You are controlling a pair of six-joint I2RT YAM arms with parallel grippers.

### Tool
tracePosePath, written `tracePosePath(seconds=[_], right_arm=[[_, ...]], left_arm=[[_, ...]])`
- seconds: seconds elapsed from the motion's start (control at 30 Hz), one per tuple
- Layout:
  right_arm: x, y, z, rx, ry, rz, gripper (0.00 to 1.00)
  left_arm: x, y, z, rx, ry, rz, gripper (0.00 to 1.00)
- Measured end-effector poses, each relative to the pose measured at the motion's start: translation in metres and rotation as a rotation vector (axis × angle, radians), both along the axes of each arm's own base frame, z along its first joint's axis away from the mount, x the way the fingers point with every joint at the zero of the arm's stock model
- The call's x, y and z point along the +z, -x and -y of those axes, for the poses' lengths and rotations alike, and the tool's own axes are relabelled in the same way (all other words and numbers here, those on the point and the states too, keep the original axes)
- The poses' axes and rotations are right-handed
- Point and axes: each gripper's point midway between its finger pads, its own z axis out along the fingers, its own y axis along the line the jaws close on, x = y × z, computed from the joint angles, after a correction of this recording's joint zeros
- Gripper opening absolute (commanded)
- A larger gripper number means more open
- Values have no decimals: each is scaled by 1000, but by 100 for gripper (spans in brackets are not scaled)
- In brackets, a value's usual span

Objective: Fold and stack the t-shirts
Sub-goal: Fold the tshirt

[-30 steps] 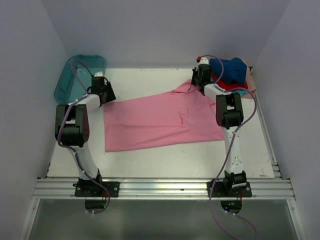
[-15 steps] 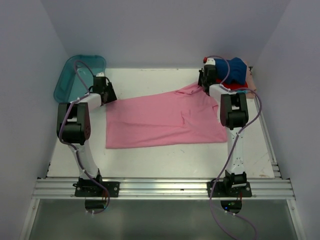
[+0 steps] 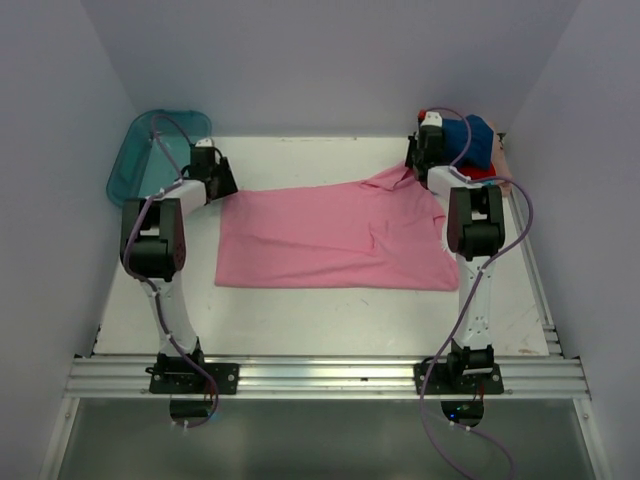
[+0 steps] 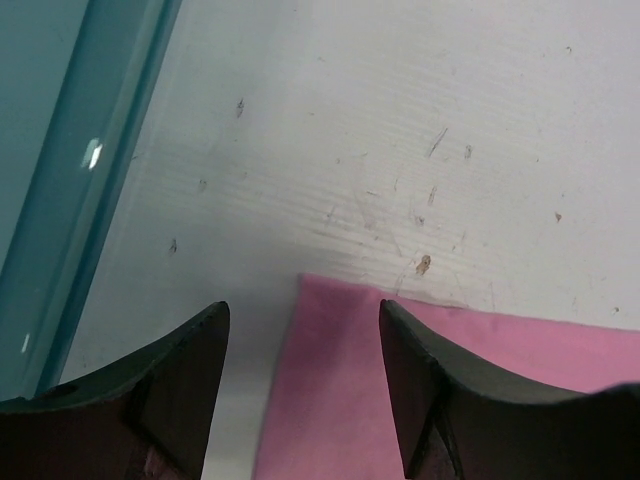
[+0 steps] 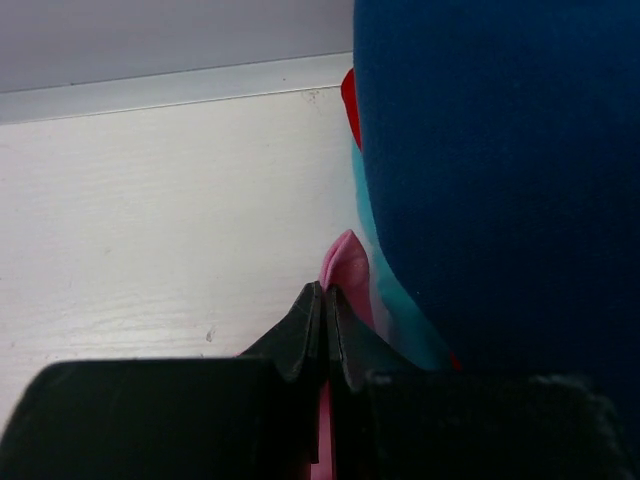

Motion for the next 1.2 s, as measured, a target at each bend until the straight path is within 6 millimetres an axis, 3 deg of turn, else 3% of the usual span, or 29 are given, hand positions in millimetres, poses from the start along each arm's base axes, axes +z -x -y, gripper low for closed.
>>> tracePosePath(seconds=[0.33,0.47,1.2], right_arm=[[-1,1,-4,16,-11,-4,0],[-1,0,-5,21,-15,-4,0],[1,-1,-6,21,-23,-1,0]], left_arm=[[-9,-19,9,-50,19,-1,62],[-10,-21,7,-45,11,-10,45],[-12,-8,6,-35,27,-61,53]])
